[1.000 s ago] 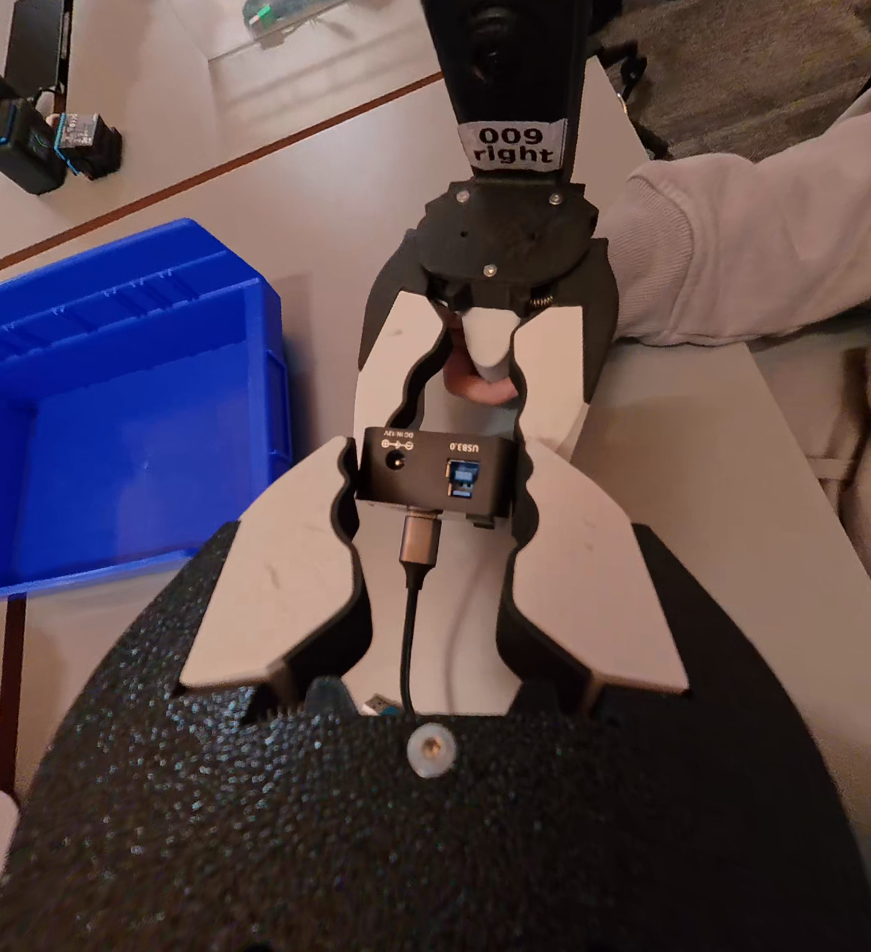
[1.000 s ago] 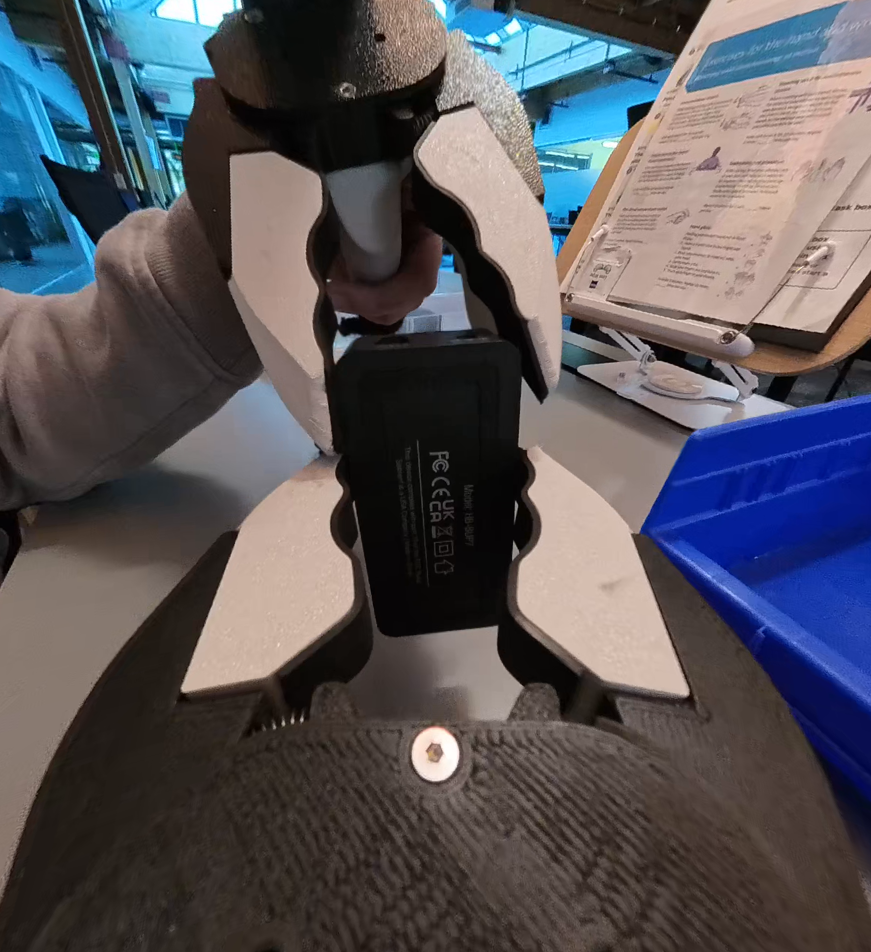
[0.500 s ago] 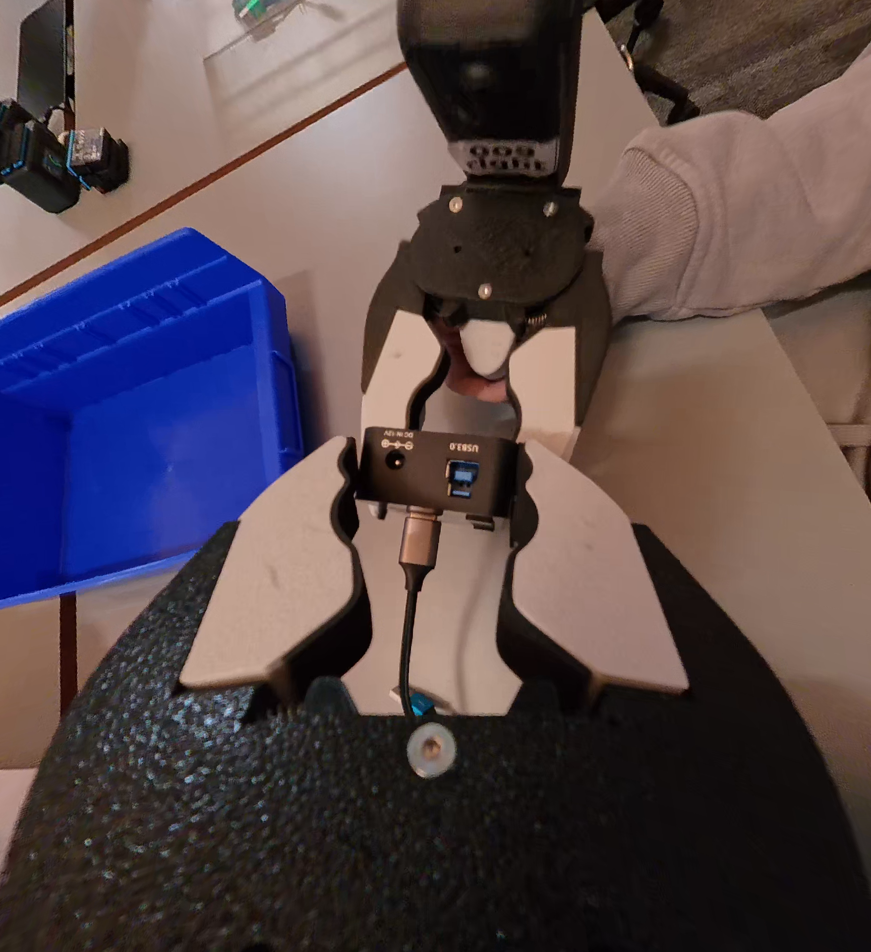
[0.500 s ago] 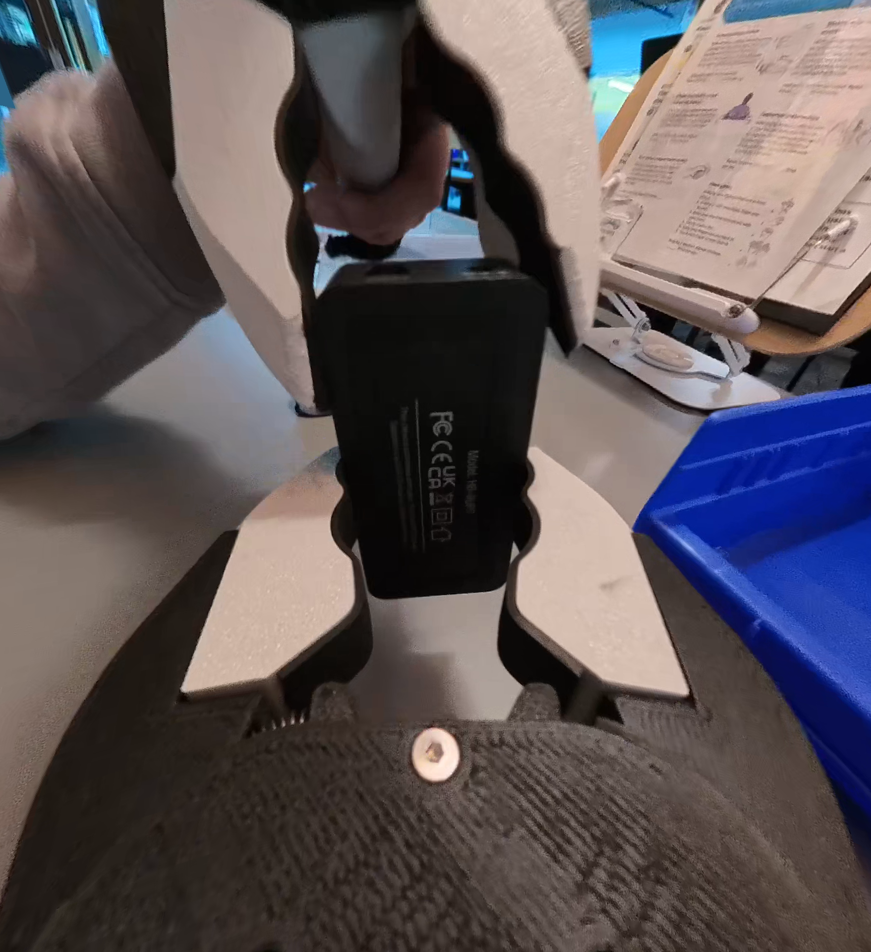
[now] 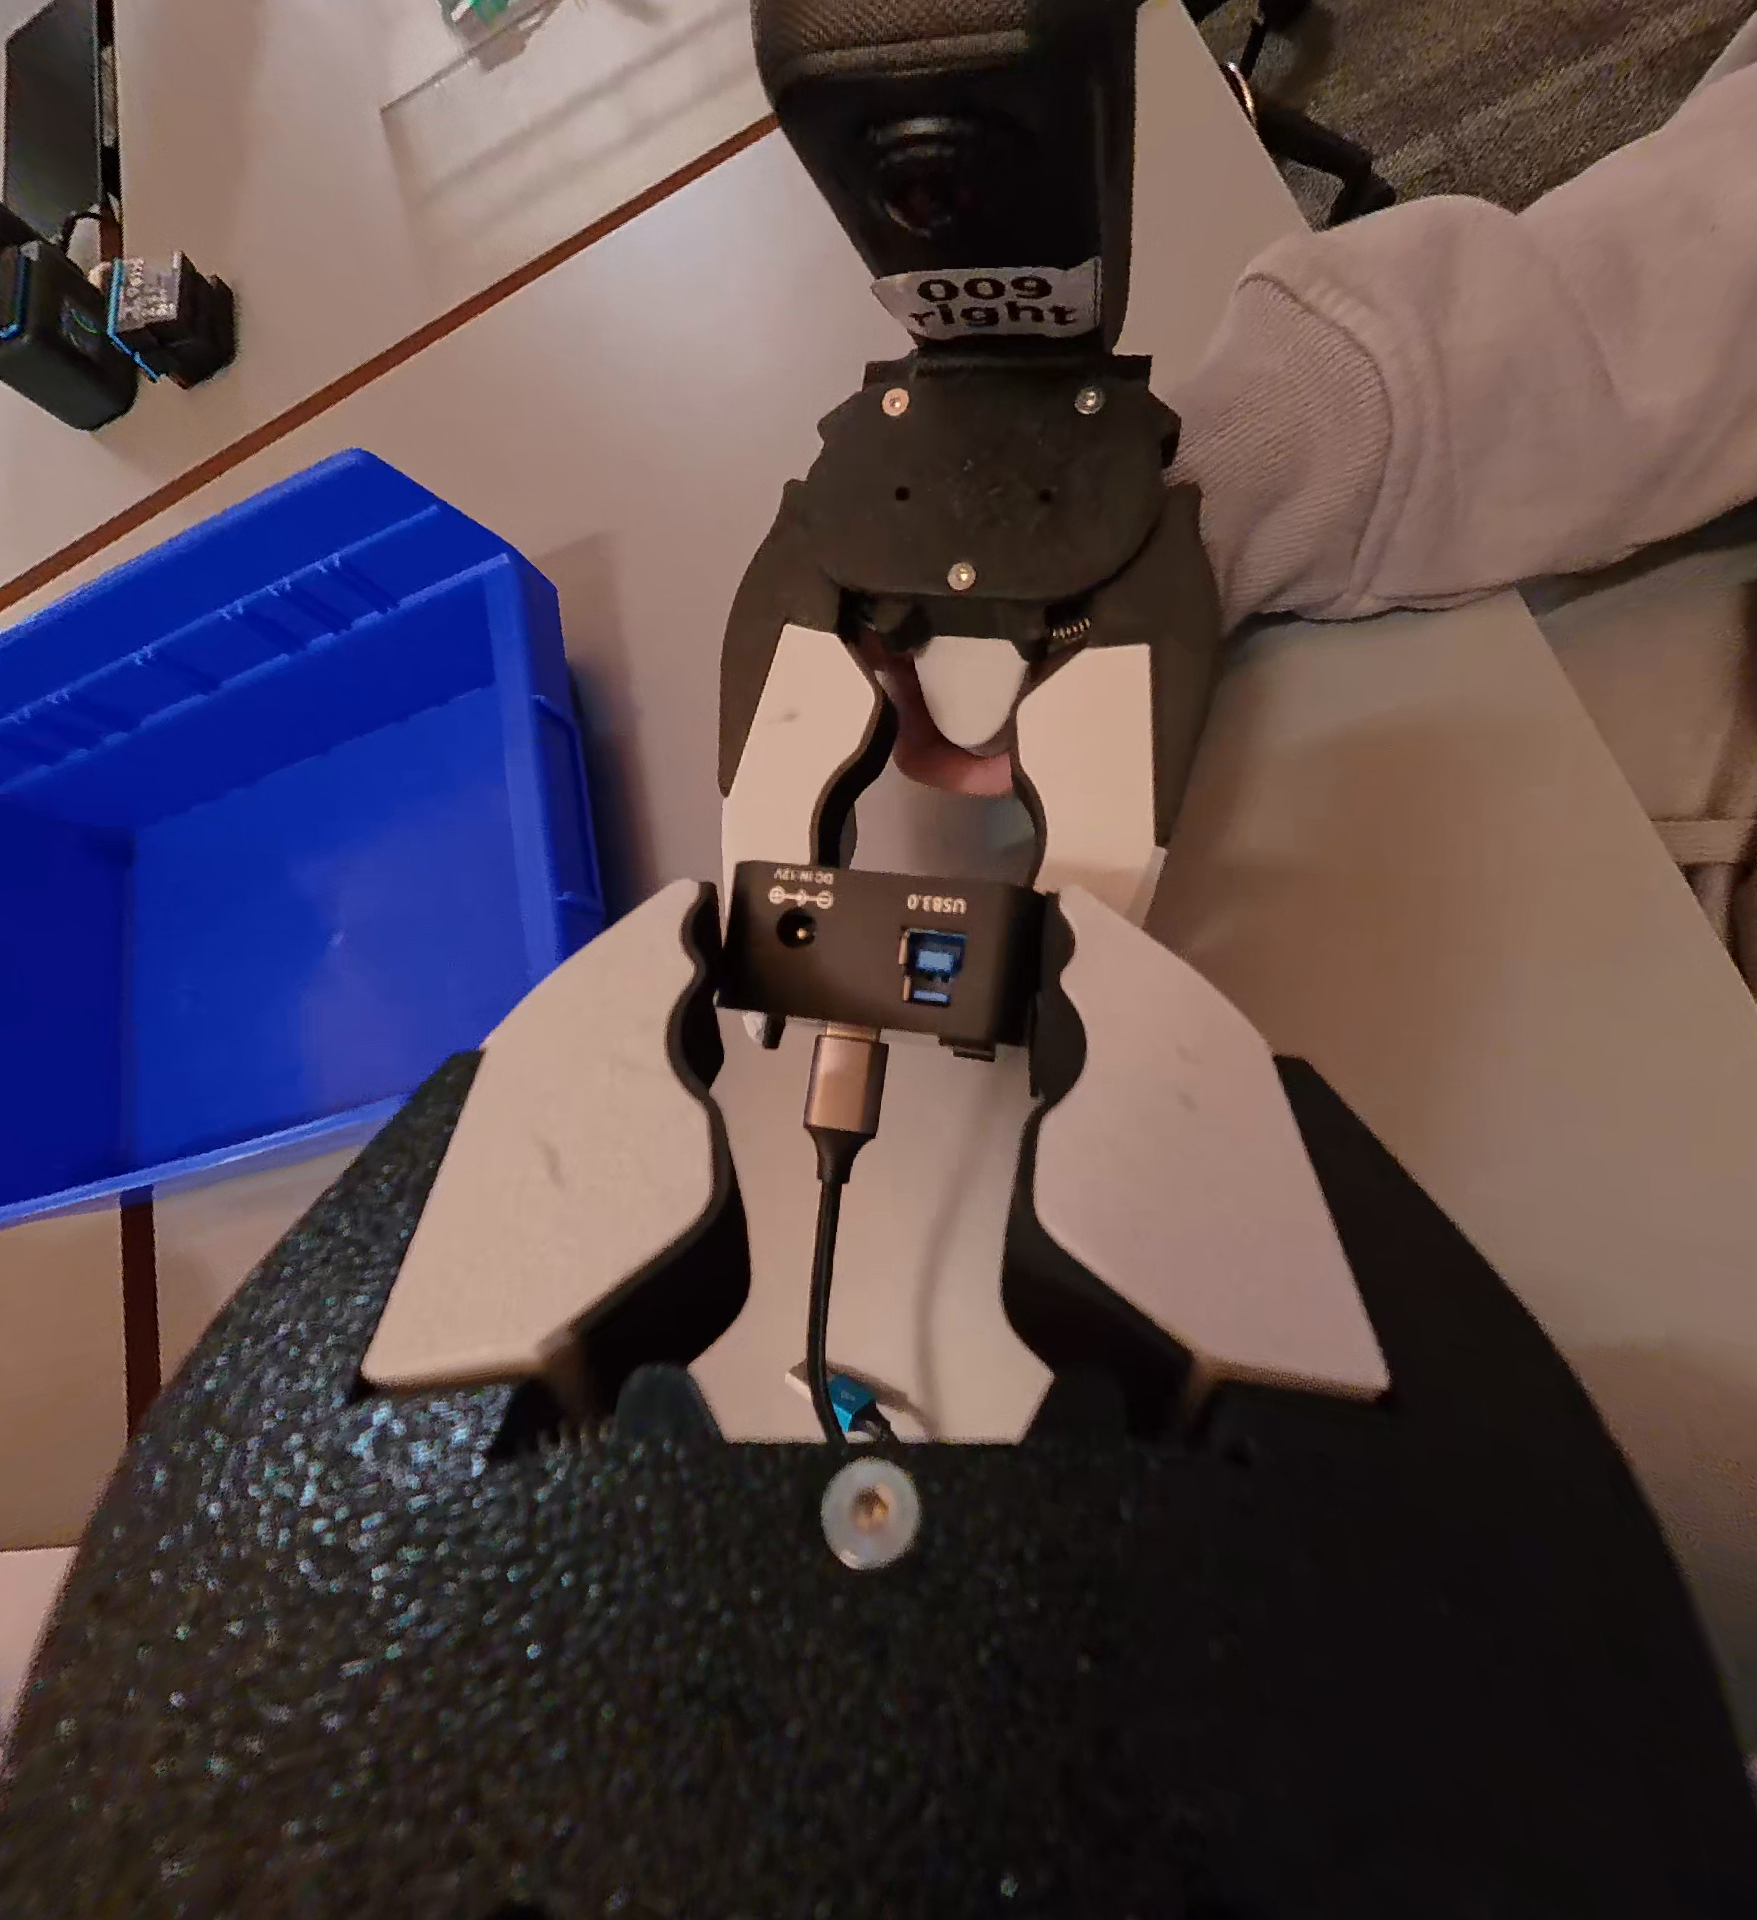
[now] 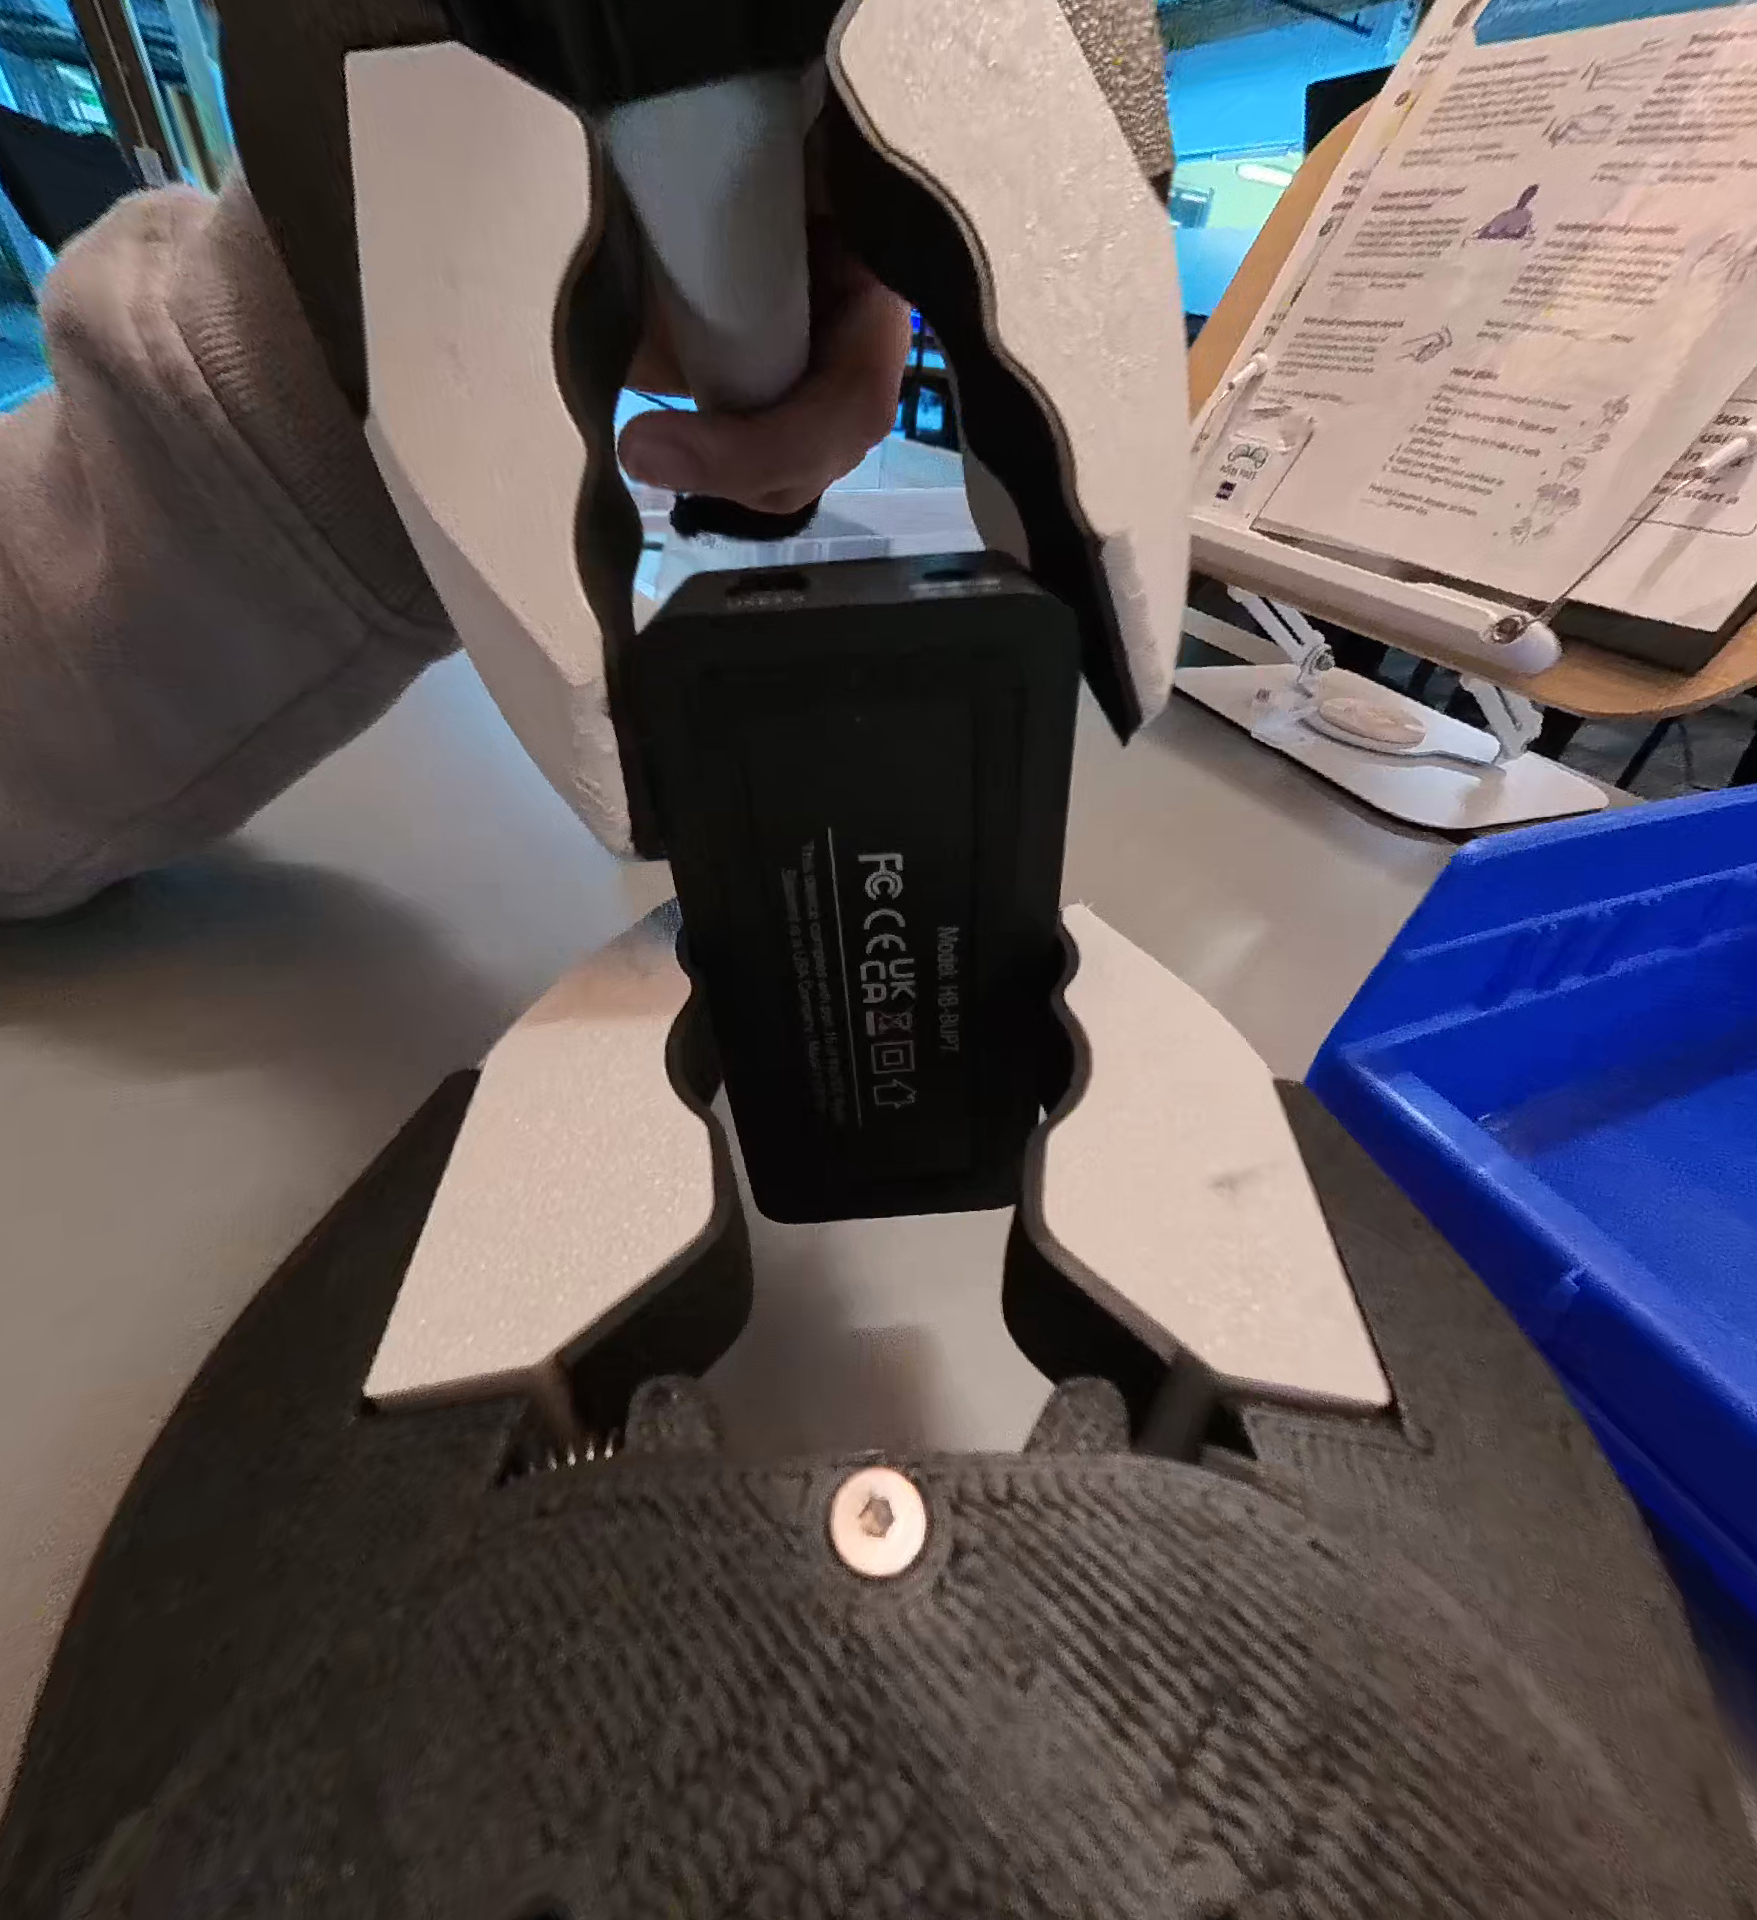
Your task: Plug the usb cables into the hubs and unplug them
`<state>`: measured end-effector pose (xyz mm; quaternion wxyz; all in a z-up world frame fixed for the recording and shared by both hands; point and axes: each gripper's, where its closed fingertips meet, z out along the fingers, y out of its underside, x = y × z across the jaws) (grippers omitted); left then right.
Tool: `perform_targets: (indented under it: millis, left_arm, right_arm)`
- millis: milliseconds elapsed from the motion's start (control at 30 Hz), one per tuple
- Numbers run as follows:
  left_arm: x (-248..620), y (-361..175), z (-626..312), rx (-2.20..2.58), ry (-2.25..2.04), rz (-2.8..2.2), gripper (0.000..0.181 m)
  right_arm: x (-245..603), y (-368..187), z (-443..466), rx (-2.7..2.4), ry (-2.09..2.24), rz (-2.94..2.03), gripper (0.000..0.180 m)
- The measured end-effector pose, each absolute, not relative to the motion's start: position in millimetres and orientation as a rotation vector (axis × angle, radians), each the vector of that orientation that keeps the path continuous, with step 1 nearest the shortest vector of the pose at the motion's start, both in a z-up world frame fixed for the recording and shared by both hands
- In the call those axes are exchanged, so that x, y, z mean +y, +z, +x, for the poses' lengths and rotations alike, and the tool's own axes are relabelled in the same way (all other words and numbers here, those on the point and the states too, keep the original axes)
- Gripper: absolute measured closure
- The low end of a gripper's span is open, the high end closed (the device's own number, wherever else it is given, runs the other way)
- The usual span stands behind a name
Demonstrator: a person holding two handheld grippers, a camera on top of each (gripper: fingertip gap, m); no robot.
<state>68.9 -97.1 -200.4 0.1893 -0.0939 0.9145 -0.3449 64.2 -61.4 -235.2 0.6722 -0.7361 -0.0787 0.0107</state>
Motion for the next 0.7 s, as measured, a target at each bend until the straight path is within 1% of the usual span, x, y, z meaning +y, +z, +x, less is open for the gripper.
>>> perform_targets:
  millis: [33, 167, 267, 333, 400, 467, 533, 600, 700]
  left_arm:
    - [-97.7, -200.4, 68.9, 2.568, -0.971, -0.257, 0.122]
    - [-101.8, -188.6, 74.8, 2.489, -1.066, -0.304, 0.121]
    - [-102.1, -157.3, 81.7, 2.338, -1.275, -0.424, 0.117]
    - [-84.6, -133.5, 83.8, 2.228, -1.387, -0.527, 0.117]
    - [-51.8, -123.8, 87.0, 2.140, -1.390, -0.634, 0.120]
    - [-10.7, -140.6, 90.6, 2.156, -1.253, -0.782, 0.124]
    - [27.1, -171.8, 92.9, 2.218, -1.051, -0.929, 0.125]
    - [47.5, -205.7, 87.4, 2.341, -0.905, -1.016, 0.125]
    - [57.7, -252.3, 76.1, 2.539, -0.768, -1.109, 0.132]
  right_arm:
    - [-61.9, -234.7, 64.9, -0.174, 0.016, -1.655, 0.119]
    - [-66.2, -221.7, 71.7, -0.126, 0.013, -1.582, 0.119]
    - [-76.6, -215.8, 82.5, -0.084, 0.023, -1.540, 0.119]
    - [-86.1, -213.5, 88.3, -0.075, 0.046, -1.523, 0.118]
    - [-95.3, -211.1, 92.9, -0.076, 0.051, -1.510, 0.120]
    - [-102.1, -214.1, 94.3, -0.092, 0.079, -1.521, 0.120]
    - [-105.8, -213.7, 94.5, -0.095, 0.099, -1.511, 0.120]
    - [-108.8, -209.9, 90.2, -0.117, 0.143, -1.483, 0.119]
    - [-112.3, -214.2, 81.9, -0.171, 0.190, -1.505, 0.119]
